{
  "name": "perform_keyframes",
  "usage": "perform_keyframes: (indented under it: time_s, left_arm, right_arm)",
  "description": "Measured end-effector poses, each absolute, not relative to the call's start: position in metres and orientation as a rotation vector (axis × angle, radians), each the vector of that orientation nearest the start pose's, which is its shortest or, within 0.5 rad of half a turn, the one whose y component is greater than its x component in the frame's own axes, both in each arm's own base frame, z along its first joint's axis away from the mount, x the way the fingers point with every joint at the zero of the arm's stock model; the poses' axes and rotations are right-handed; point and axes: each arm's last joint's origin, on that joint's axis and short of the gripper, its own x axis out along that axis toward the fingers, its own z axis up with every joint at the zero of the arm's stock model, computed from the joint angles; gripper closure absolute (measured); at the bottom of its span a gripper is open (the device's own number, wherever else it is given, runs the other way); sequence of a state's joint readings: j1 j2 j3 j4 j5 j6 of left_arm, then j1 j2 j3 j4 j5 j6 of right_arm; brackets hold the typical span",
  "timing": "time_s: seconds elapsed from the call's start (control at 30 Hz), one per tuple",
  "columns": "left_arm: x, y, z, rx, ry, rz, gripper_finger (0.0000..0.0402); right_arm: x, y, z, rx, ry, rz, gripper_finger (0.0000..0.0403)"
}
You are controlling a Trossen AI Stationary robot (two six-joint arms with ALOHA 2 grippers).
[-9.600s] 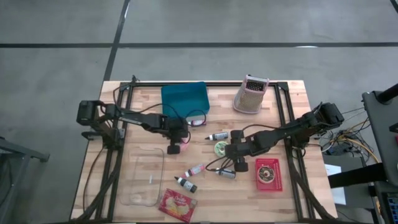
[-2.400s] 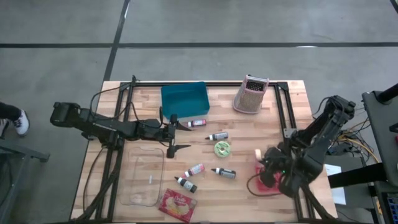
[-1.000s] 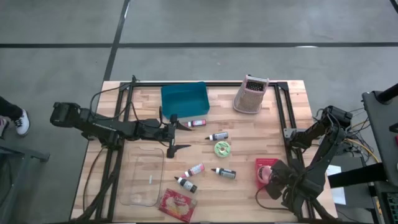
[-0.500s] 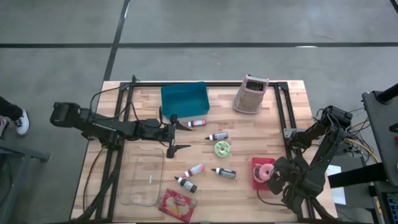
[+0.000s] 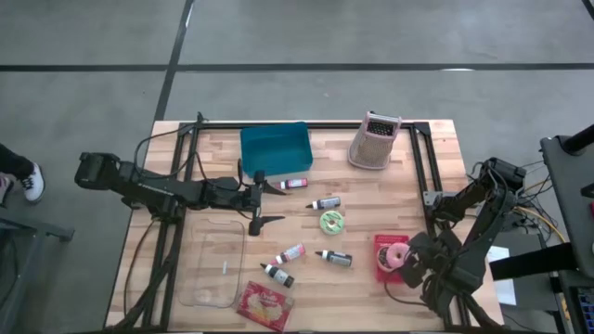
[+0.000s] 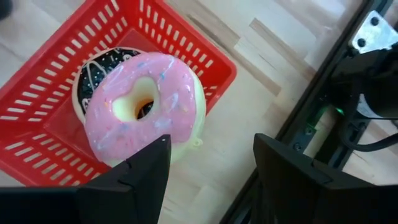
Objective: Pick & Place Food Item
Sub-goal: Put the pink donut into the red basket, then put the top pink food coloring bottle into the blue bin
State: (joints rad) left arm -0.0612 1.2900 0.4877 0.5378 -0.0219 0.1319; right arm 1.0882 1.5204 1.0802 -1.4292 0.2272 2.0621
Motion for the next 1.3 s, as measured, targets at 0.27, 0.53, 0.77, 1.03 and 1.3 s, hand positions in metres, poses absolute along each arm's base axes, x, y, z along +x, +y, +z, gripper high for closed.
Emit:
perform_keyframes:
  time_s: [0.27,0.53,0.77,1.03,1.3]
  left_arm:
    - [0.253,-0.015,0.197,0.14,0.262,-0.056,0.0071]
    - [0.252,-0.015,0.193,0.142,0.309,-0.06,0.0071]
    - [0.243,-0.015,0.194,0.073,0.382,-0.063,0.0071]
    - [0.246,-0.029,0.195,-0.1,0.476,-0.193,0.0071]
    - [0.264,-0.047,0.205,-0.068,0.726,-0.136,0.0071]
  right_arm:
    - [0.112,0.196,0.24,0.42,1.146,-0.922,0.0177]
    - [0.132,0.201,0.25,0.28,0.995,-0.676,0.0177]
    - [0.154,0.194,0.248,0.159,0.911,-0.603,0.0177]
    - [0.164,0.185,0.247,0.071,0.895,-0.605,0.0177]
    - [0.164,0.184,0.244,0.028,0.887,-0.6,0.0177]
